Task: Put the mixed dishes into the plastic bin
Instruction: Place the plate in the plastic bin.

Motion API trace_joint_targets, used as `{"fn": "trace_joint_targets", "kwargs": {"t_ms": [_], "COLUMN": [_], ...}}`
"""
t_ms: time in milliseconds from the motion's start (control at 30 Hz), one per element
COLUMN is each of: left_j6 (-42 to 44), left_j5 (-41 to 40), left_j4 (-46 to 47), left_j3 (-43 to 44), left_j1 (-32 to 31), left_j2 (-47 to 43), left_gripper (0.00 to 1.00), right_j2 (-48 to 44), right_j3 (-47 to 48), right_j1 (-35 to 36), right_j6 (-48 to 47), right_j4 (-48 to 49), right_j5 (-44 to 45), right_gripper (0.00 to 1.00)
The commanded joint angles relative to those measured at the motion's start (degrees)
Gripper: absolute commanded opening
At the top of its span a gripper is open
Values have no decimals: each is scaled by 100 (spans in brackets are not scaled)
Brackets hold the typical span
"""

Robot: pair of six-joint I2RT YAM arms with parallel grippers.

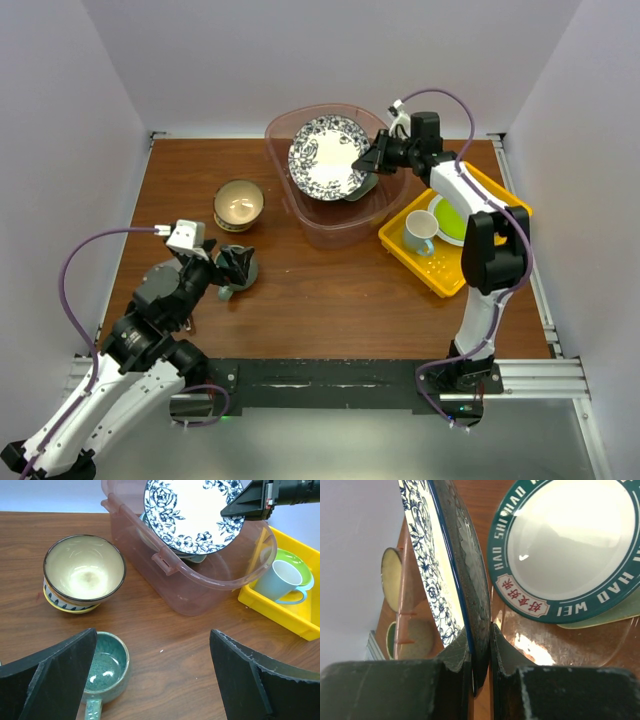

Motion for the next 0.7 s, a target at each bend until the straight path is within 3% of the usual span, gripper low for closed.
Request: {"fn": "trace_joint_targets", "kwargs": {"t_ms": [0, 667], "left_j6": [165, 183], "left_j5": [-91, -83], "left_j4": [258, 276], "left_j3": [-50, -59], "left_j1": [-16, -16], "left_j2": [-60, -33], "left_gripper": [100, 100], "right_j2": [-118, 594], "right_j3": [583, 926], "right_j1": [16, 104], "right_j6": [196, 11], "right_j4": [776, 680], "right_j5": [-43, 467], "right_gripper": [0, 0]}}
